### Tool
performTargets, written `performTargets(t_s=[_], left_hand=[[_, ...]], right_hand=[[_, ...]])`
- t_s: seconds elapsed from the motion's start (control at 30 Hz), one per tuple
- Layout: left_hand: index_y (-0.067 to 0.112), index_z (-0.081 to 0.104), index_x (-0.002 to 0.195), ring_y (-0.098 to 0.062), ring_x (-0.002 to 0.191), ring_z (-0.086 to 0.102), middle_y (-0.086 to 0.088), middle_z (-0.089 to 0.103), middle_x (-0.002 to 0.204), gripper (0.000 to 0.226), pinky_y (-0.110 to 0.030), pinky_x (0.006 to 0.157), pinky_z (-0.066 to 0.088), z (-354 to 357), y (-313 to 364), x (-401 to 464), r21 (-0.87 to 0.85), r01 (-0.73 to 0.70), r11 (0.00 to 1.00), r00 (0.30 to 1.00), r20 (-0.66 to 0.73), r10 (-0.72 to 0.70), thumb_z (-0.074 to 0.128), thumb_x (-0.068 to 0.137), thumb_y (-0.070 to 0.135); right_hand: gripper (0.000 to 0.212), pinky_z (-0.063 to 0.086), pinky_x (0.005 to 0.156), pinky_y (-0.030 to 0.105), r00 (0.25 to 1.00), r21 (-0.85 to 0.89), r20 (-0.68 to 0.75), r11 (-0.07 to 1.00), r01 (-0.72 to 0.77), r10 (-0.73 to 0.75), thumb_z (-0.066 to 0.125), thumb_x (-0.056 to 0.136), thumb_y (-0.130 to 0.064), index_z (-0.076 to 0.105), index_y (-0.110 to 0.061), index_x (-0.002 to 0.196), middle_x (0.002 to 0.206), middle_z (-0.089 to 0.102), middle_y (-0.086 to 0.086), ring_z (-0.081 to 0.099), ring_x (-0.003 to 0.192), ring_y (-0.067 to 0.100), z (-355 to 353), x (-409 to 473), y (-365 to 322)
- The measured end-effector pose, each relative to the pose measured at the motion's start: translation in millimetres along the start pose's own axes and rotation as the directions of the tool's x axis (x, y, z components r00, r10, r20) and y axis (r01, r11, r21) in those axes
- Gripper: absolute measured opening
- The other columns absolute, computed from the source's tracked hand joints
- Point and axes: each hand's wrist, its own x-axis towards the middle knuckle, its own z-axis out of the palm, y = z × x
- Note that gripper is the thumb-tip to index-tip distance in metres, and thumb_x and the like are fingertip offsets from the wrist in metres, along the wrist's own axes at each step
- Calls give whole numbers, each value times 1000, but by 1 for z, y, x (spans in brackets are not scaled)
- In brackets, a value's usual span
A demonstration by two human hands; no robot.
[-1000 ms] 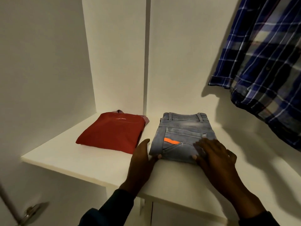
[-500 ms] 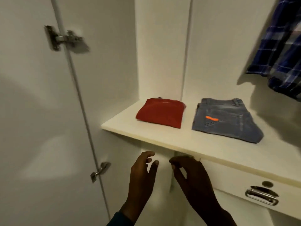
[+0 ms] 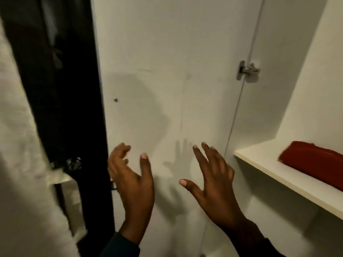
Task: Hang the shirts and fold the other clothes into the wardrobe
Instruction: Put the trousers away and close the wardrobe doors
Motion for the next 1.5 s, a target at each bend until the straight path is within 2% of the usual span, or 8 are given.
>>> performTargets(t_s=[0.1,0.2,0.33,0.6,0.9,1.07,1.3,1.5], left_hand=[[5,43,132,-31,125,43,-14,43,135,52,-46,106,40,-28,-20,56,66,44,997,992,-123,-35,63,93,34],[15,42,138,-23,129,44,-5,47,137,53,-35,105,41,-33,-31,89,105,141,984,986,69,-149,57,97,47],[30,50,125,4,98,57,19,59,106,30,-21,82,47,-29,-42,100,-75,260,963,938,258,-233,34,105,46],[24,66,101,-8,85,65,3,68,87,34,-26,75,50,-38,-48,104,-37,228,973,943,257,-212,43,101,48],[17,68,106,-21,94,71,-2,74,97,38,-36,79,57,-56,-18,52,-190,438,879,866,353,-355,56,88,48],[16,69,95,-20,78,70,-2,72,82,28,-38,71,55,-61,16,19,-136,309,941,892,384,-237,56,93,41],[25,67,108,-7,95,67,2,71,99,21,-19,80,54,-52,84,-56,-237,288,928,865,481,-146,52,95,32],[16,69,113,-13,91,69,-1,74,99,24,-21,72,53,-25,138,-132,-296,290,910,865,489,-116,53,100,26]], right_hand=[[80,7,111,28,994,12,8,994,110,-110,54,92,-61,16,-35,157,165,12,-7,10,151,15,14,38,-32],[74,29,106,27,988,76,60,987,139,-143,62,95,-46,23,-31,156,157,29,-8,31,138,11,23,70,-57],[57,51,86,29,985,228,173,971,-65,25,58,96,-49,35,-34,147,122,57,-16,60,94,5,38,104,-83],[93,21,118,41,998,237,30,969,-64,59,50,87,-70,13,-21,157,162,1,0,4,147,17,48,124,-139],[101,31,112,38,976,145,-166,982,-118,142,51,87,-69,7,-13,159,165,3,13,14,151,31,24,75,-161],[103,38,110,34,990,115,-114,991,-71,84,56,89,-63,5,-8,159,165,4,16,17,150,32,-18,40,-147],[95,41,113,35,998,224,-64,974,23,-9,44,91,-61,-4,-17,159,166,-7,3,4,152,20,-85,-12,-101],[84,17,113,14,997,344,-68,939,-9,34,52,95,-49,2,-27,159,166,2,-10,6,151,4,-139,-62,-40]])
